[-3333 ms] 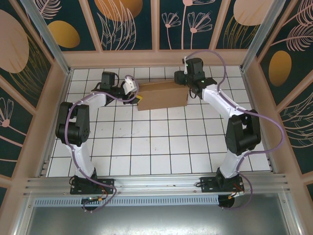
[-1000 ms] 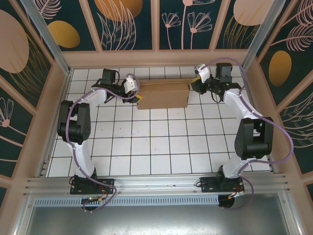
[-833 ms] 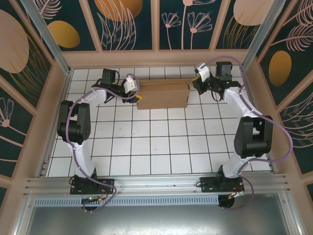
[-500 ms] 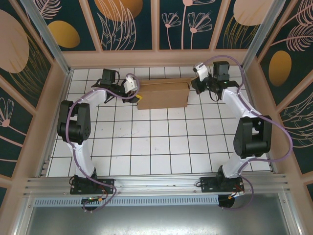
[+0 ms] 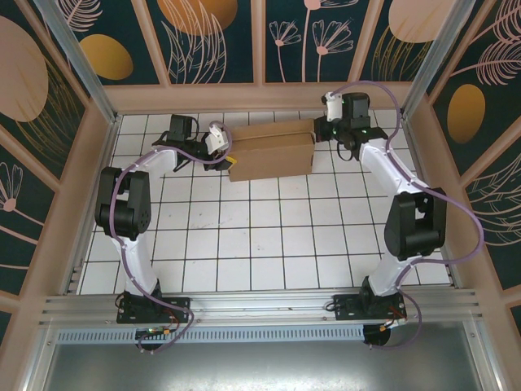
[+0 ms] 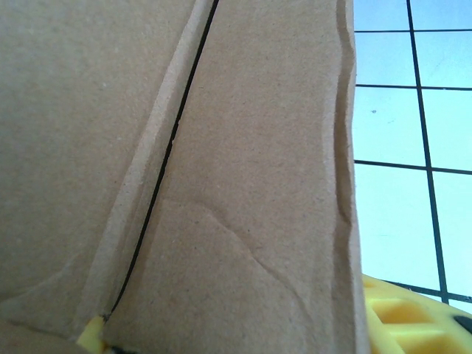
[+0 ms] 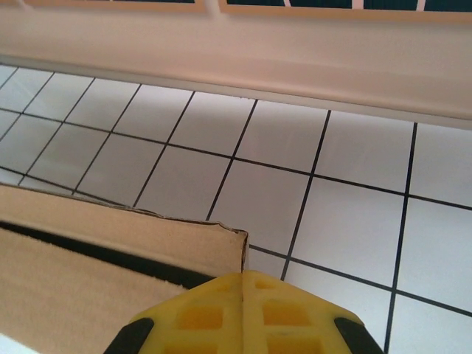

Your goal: Fold the paper box

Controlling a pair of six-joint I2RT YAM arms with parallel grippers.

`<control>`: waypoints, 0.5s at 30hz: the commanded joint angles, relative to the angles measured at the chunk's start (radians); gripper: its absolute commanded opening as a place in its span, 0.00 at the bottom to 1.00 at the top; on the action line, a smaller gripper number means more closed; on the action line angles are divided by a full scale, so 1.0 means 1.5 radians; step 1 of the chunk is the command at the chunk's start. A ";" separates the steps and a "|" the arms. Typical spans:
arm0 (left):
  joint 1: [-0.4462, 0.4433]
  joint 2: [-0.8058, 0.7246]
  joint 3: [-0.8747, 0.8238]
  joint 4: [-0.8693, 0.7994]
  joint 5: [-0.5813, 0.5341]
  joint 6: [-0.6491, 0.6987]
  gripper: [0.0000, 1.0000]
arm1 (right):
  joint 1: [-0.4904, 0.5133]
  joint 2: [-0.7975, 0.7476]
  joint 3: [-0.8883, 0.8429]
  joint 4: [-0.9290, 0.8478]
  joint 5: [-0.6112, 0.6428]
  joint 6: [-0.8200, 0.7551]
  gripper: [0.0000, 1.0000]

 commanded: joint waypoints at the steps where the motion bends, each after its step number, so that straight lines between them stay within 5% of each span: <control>1: -0.003 0.009 -0.012 -0.010 0.003 0.018 0.45 | 0.007 0.025 0.052 -0.008 0.013 0.058 0.00; 15: -0.003 0.013 -0.011 0.001 -0.007 0.000 0.45 | 0.035 0.029 0.042 -0.010 0.023 0.115 0.00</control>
